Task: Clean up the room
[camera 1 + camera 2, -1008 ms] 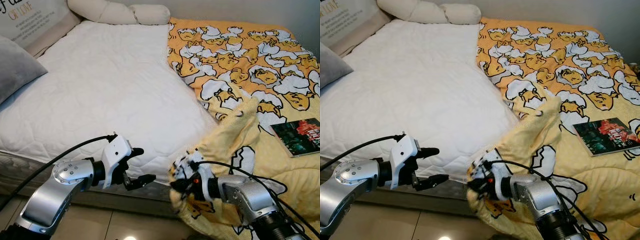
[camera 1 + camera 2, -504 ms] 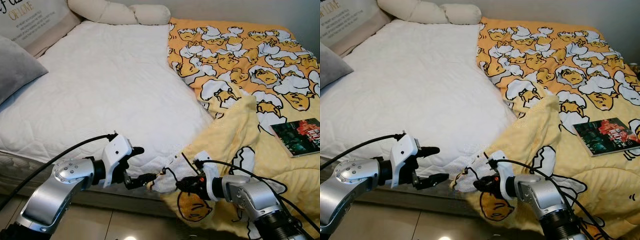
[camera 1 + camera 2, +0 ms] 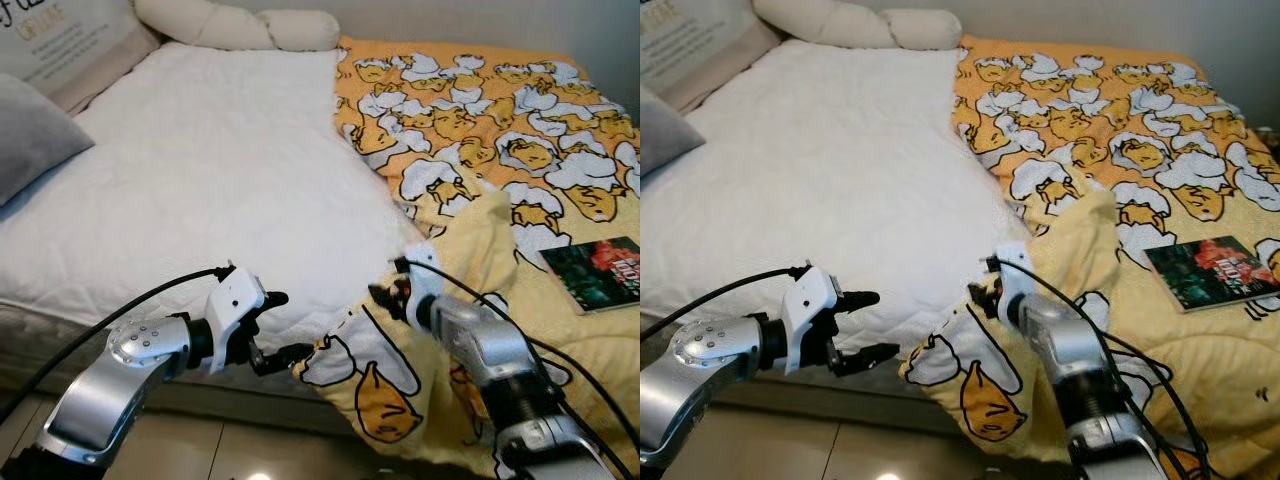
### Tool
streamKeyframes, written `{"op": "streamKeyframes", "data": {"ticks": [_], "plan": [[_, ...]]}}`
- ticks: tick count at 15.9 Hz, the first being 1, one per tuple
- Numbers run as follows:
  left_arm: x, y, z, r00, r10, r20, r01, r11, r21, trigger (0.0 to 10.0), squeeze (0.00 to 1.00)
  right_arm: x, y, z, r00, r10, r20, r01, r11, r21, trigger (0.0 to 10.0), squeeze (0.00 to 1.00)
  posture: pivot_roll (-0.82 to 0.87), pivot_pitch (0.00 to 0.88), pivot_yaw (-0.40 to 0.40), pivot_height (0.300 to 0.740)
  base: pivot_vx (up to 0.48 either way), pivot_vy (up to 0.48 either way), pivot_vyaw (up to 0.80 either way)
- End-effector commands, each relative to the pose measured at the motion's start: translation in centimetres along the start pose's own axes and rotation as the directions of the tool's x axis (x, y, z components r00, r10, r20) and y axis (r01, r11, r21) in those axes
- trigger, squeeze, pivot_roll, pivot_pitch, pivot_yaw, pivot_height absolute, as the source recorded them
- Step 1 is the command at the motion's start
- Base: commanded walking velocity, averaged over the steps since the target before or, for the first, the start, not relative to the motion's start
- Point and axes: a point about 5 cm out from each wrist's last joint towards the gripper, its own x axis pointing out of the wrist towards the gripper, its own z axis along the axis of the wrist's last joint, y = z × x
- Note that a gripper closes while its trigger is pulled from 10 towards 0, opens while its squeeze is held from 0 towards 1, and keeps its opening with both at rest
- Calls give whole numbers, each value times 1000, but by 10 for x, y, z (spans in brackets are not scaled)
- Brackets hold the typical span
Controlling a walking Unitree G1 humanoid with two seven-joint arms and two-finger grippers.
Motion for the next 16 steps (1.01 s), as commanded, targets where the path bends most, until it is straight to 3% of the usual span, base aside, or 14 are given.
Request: {"op": "streamKeyframes", "data": {"ticks": [1,4,8,10,12,15,16], "plan": [[0,1,2,1000,15,1,-15,1000,20,10000,0,3,-6,2,998,-65,1,65,998,-7,10000,1000,-63,0,-25,740,0,0,0],[-3,-4,1,1000,21,4,-21,1000,10,10000,0,16,-16,12,964,-267,-7,266,960,-87,10000,1000,-51,0,-37,740,0,0,0],[-8,-8,-1,999,41,5,-41,999,-11,10000,0,22,-25,18,928,-372,-7,370,926,-76,10000,1000,-40,0,-35,740,0,0,0],[-11,-10,-2,999,47,0,-47,999,-18,10000,0,20,-35,24,888,-459,4,457,882,-113,10000,1000,-38,0,-33,740,0,0,0],[-13,-12,0,999,49,6,-49,999,-21,10000,0,12,-50,36,818,-570,72,574,817,-51,10000,1000,-33,0,-44,740,0,0,0],[-13,-12,2,999,50,13,-50,999,-20,10000,0,10,-57,29,812,-581,44,581,814,33,10000,1000,-24,0,-57,740,0,0,0],[-13,-11,2,998,59,17,-59,998,-19,10000,0,11,-56,15,853,-521,-23,520,847,109,10000,784,-23,0,-64,740,0,0,0]]}}
